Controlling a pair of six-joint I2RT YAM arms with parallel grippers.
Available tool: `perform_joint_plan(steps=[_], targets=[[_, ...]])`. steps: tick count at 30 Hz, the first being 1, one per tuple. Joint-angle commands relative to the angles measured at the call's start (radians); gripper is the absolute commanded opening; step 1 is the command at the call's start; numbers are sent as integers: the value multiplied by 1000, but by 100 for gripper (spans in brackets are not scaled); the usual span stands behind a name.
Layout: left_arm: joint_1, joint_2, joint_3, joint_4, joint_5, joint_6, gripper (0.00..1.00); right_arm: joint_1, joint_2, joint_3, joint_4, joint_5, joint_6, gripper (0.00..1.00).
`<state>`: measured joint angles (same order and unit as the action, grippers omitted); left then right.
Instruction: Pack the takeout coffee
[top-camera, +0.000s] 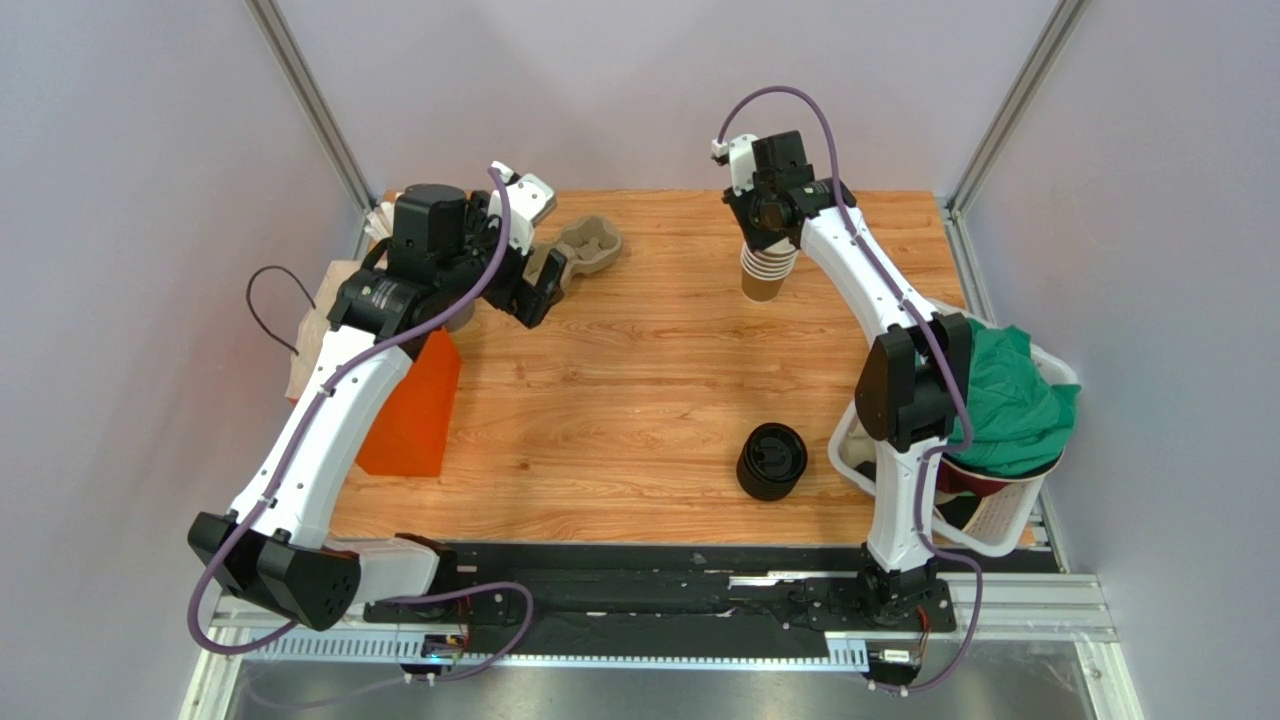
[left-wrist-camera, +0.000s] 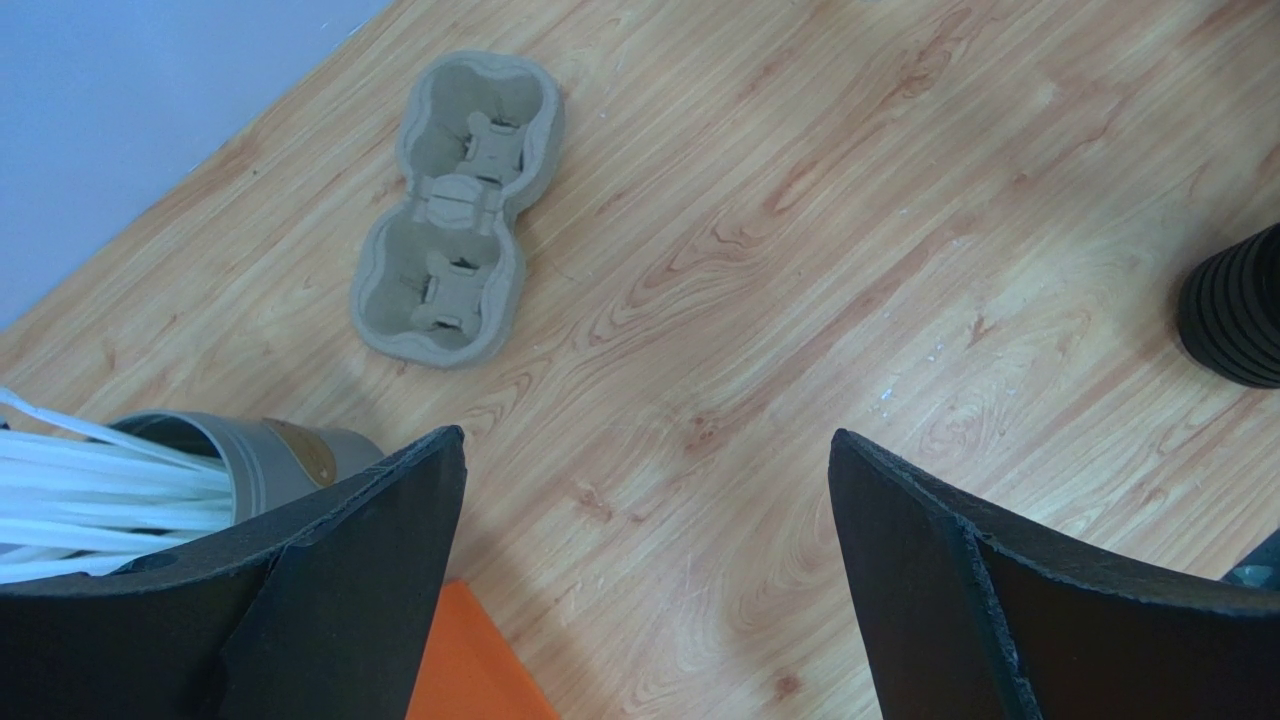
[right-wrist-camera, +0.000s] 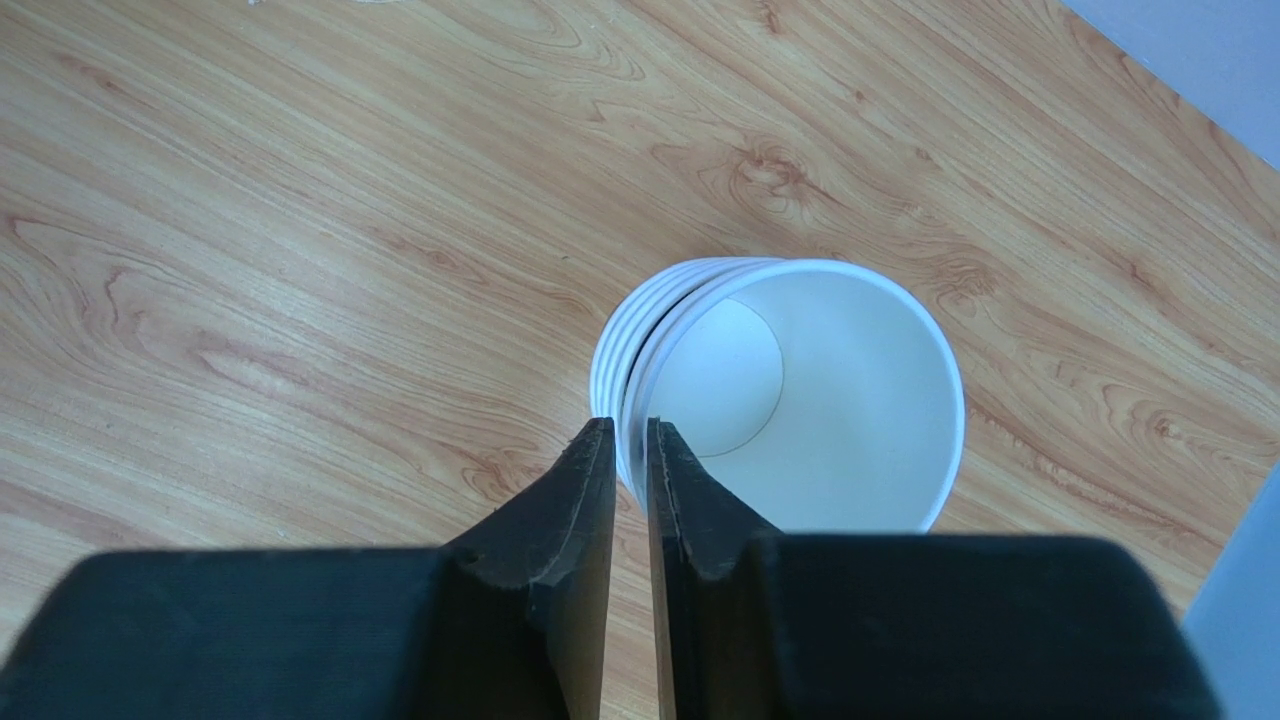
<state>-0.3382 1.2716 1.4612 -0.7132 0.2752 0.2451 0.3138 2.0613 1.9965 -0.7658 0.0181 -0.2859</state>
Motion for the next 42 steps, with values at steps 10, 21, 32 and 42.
perform_joint_plan(steps=[10,21,32,42], targets=[[-4,-2,5,31,-2,-3,99,4,-3,2,22,37,-12,21],[-4,3,8,31,-4,-3,99,4,-1,-18,22,11,-16,26],[-4,3,5,34,-10,0,99,4,-9,-18,26,13,-7,11],[-4,3,7,34,-11,0,99,4,-29,-2,34,48,-13,0]])
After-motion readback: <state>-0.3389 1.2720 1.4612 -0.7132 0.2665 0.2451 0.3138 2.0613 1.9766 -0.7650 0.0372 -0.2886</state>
